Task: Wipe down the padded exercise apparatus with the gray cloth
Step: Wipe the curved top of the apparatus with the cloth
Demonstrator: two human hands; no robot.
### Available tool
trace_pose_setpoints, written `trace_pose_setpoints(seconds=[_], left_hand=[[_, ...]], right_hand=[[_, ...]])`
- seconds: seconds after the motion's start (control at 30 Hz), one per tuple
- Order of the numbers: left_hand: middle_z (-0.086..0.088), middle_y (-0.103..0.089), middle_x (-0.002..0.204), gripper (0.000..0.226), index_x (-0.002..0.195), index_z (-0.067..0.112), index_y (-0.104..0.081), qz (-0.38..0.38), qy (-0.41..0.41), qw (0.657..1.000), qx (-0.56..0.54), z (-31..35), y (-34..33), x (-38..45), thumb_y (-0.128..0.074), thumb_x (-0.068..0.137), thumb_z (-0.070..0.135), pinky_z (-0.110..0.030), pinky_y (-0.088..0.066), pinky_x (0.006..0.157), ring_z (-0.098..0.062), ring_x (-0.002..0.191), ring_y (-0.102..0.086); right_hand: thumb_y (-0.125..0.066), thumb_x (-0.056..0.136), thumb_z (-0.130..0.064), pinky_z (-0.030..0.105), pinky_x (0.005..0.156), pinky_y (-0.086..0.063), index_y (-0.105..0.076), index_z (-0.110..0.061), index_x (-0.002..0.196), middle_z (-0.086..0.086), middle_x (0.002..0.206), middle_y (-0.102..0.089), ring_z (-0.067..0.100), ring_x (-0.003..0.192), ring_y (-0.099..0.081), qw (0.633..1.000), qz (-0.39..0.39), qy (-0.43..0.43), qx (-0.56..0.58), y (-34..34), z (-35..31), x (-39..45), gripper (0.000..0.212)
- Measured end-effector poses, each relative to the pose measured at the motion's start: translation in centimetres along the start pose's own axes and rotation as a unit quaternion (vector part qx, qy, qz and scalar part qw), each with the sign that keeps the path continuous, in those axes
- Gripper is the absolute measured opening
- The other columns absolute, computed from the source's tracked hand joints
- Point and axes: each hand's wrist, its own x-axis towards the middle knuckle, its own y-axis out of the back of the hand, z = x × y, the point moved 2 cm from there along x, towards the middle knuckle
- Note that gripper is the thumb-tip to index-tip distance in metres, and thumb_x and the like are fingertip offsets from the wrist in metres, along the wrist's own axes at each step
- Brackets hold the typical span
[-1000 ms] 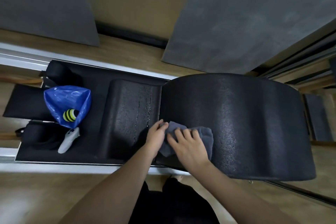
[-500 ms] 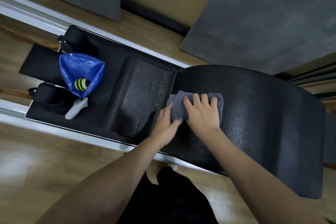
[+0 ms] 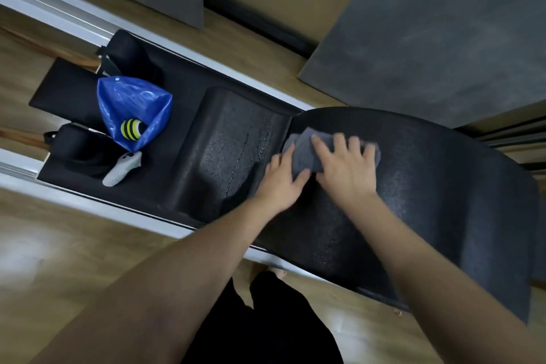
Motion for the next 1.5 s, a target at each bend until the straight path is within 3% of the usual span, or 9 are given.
trace_pose_setpoints(seconds=[0.2, 0.37, 0.6, 0.8, 0.93, 1.03, 1.2, 1.37, 1.5], left_hand=[[-0.01, -0.033, 0.15, 0.074, 0.158, 0.034, -0.011, -0.029, 0.016, 0.999, -0.016, 2.5, 1.0, 5.2, -0.048, 0.096, 0.052, -0.049, -0.032, 0.114, -0.033, 0.141, -0.034], [-0.009, -0.037, 0.144, 0.074, 0.156, 0.027, -0.017, -0.004, -0.021, 0.999, -0.043, -4.1, -1.2, -1.9, -0.055, 0.094, 0.039, -0.045, -0.033, 0.116, -0.03, 0.139, -0.039], [-0.002, -0.039, 0.145, 0.075, 0.155, 0.018, -0.025, -0.034, -0.032, 0.998, -0.051, -12.0, -3.2, -10.7, -0.05, 0.091, 0.047, -0.044, -0.037, 0.113, -0.018, 0.138, -0.042], [-0.01, -0.041, 0.144, 0.072, 0.156, 0.02, -0.024, -0.007, 0.002, 0.997, -0.076, -8.8, -1.8, -1.2, -0.048, 0.092, 0.044, -0.047, -0.031, 0.117, -0.027, 0.139, -0.04], [-0.016, -0.039, 0.149, 0.067, 0.157, 0.024, -0.019, 0.004, 0.034, 0.998, -0.053, -4.8, -0.1, 7.5, -0.044, 0.099, 0.045, -0.046, -0.03, 0.117, -0.035, 0.14, -0.038], [-0.016, -0.039, 0.148, 0.065, 0.156, 0.025, -0.021, 0.003, 0.034, 0.997, -0.062, -3.8, 0.1, 9.1, -0.044, 0.099, 0.045, -0.046, -0.03, 0.116, -0.034, 0.14, -0.038], [-0.01, -0.044, 0.143, 0.062, 0.153, 0.025, -0.029, 0.012, 0.005, 0.993, -0.119, -7.7, -1.1, 1.2, -0.054, 0.096, 0.031, -0.041, -0.033, 0.116, -0.027, 0.136, -0.045], [-0.011, -0.048, 0.136, 0.069, 0.147, 0.011, -0.036, -0.03, 0.005, 0.999, -0.037, -14.9, -2.7, -9.1, -0.042, 0.089, 0.048, -0.047, -0.041, 0.108, -0.027, 0.128, -0.05], [-0.009, -0.049, 0.129, 0.07, 0.144, 0.01, -0.037, -0.055, 0.025, 0.998, -0.02, -16.6, -3.0, -10.7, -0.039, 0.086, 0.051, -0.049, -0.044, 0.103, -0.027, 0.123, -0.053]], right_hand=[[-0.058, 0.09, -0.035, 0.054, 0.096, -0.035, -0.039, -0.028, 0.148, 0.018, 0.135, -0.048, 0.042, 0.119, -0.044, 0.997, -0.053, -0.055, -0.002, 0.7, 1.3, 4.7, 0.061], [-0.06, 0.084, -0.027, 0.05, 0.082, -0.04, -0.053, -0.019, 0.14, 0.021, 0.114, -0.059, 0.041, 0.1, -0.054, 1.0, -0.007, 0.002, -0.002, -0.5, -3.8, -2.9, 0.057], [-0.035, 0.09, -0.021, 0.054, 0.083, -0.043, -0.053, -0.018, 0.137, 0.024, 0.12, -0.057, 0.043, 0.1, -0.055, 0.995, -0.056, 0.084, 0.011, -1.9, -9.8, -11.5, 0.05], [-0.065, 0.074, -0.026, 0.047, 0.074, -0.037, -0.062, -0.018, 0.116, 0.016, 0.098, -0.058, 0.036, 0.086, -0.053, 0.997, 0.013, 0.074, 0.012, -2.3, -6.4, -1.1, 0.042], [-0.063, 0.084, -0.03, 0.048, 0.083, -0.033, -0.059, -0.021, 0.123, 0.018, 0.112, -0.055, 0.04, 0.101, -0.05, 0.999, -0.009, 0.025, -0.018, -2.5, -3.6, 6.9, 0.04], [-0.061, 0.087, -0.029, 0.049, 0.088, -0.032, -0.058, -0.02, 0.128, 0.02, 0.118, -0.053, 0.04, 0.108, -0.047, 1.0, -0.018, -0.003, -0.021, -2.0, -3.1, 8.1, 0.043], [-0.043, 0.088, -0.019, 0.048, 0.077, -0.036, -0.064, -0.016, 0.118, 0.02, 0.106, -0.058, 0.04, 0.097, -0.053, 0.999, 0.022, 0.024, -0.023, -2.7, -7.3, 0.5, 0.036], [-0.032, 0.09, -0.017, 0.051, 0.082, -0.043, -0.061, -0.015, 0.125, 0.022, 0.108, -0.059, 0.041, 0.098, -0.056, 0.996, -0.027, 0.087, 0.013, -3.9, -13.7, -9.1, 0.045], [-0.038, 0.091, -0.019, 0.05, 0.08, -0.043, -0.063, -0.017, 0.121, 0.018, 0.104, -0.06, 0.038, 0.093, -0.056, 0.994, -0.02, 0.104, 0.021, -4.5, -14.6, -10.7, 0.039]])
